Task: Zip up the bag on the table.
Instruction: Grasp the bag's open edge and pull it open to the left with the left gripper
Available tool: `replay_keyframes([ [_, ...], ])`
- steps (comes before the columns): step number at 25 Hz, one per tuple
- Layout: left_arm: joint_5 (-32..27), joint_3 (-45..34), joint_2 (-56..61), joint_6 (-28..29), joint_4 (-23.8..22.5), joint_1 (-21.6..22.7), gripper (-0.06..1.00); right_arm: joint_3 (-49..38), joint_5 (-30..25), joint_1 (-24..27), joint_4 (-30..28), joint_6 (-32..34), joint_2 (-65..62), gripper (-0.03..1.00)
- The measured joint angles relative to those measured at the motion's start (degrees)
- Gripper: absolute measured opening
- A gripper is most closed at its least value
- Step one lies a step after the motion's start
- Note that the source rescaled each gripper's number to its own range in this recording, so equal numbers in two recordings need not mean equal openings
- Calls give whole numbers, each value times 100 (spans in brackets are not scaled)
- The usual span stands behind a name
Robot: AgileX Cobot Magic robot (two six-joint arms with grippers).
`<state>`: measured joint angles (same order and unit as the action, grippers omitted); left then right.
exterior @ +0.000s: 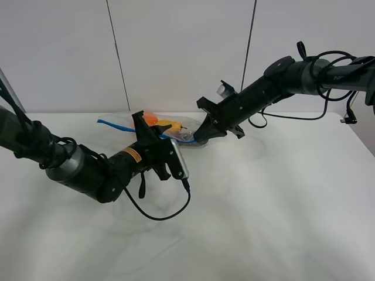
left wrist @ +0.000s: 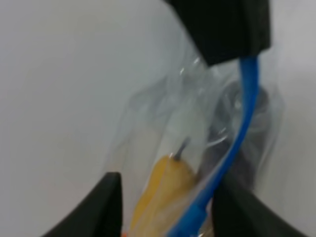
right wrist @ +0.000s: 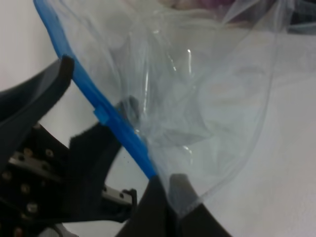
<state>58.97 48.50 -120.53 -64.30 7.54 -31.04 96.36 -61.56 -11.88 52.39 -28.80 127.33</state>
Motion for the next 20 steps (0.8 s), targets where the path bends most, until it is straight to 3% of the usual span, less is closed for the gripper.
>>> replay_keyframes([
  [7,0,0,0,0,-461,23,26,0,0,11,0,0,0,0],
  [17,-5,0,0,0,-505,23,2,0,0,11,0,4,0,0],
  [20,-5,0,0,0,-505,23,0,0,0,11,0,4,0,0],
])
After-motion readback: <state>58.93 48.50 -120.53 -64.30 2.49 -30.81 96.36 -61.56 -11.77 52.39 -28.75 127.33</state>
